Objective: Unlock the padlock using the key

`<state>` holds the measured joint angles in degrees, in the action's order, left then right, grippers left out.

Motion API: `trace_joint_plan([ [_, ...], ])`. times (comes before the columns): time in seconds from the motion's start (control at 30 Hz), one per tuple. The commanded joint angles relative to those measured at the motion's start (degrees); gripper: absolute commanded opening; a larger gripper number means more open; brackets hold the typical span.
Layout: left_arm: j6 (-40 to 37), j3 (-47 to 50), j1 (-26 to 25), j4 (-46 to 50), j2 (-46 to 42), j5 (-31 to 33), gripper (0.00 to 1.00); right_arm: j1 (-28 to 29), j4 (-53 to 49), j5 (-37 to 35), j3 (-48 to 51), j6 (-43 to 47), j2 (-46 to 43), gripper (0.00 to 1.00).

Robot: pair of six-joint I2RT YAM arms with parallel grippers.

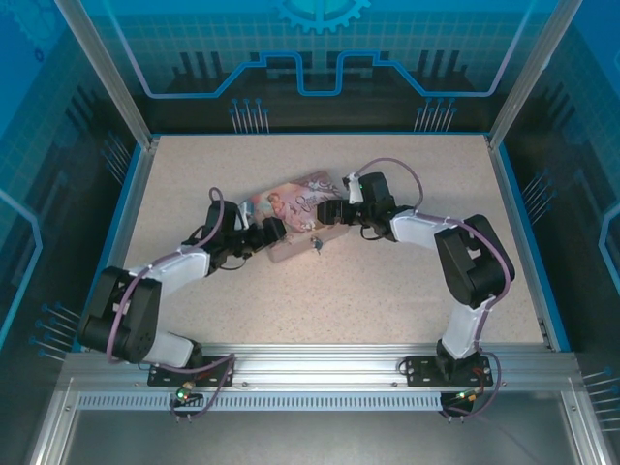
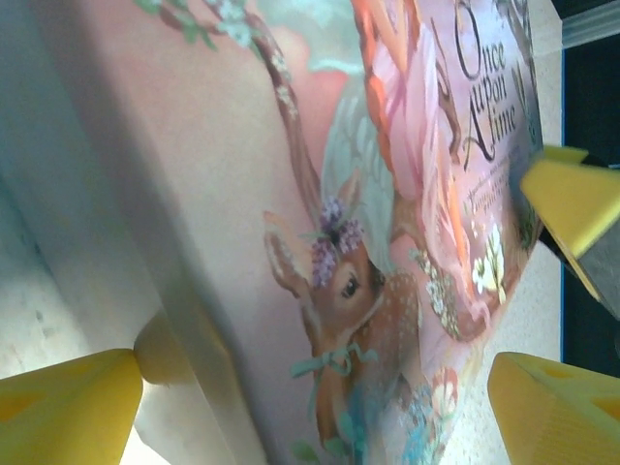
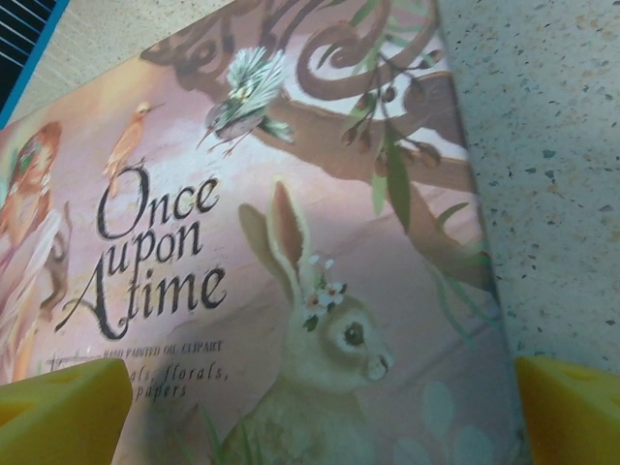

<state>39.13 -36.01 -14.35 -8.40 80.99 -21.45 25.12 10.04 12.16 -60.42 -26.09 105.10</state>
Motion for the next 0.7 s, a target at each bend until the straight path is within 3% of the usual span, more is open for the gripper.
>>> trace_joint_plan([
  [0.0,1.2,1.6,-1.5,-2.3,-4.8,0.2,0.93,2.0,-5.1,-1.8,1.1,2.4,-2.7,1.00],
  [0.2,-1.2,1.7,-1.4,3.5,-8.4,4.2,0.95,1.6,-11.3,-13.3,-0.5,8.4,-5.1,1.00],
  [0.37,-3.2,0.9,-1.0,7.6,-12.9,7.7,0.97,2.8,-7.2,-21.4,8.9,10.5,-14.8,1.00],
  [0.53,-4.3,-0.8,1.0,10.7,-16.9,7.5,0.98,13.0,-1.4,-33.4,20.5,17.3,-22.9,0.97],
  [0.67,-3.7,-1.7,2.6,11.4,-17.7,6.3,0.99,21.1,10.8,-40.1,29.1,18.6,-23.0,0.92],
])
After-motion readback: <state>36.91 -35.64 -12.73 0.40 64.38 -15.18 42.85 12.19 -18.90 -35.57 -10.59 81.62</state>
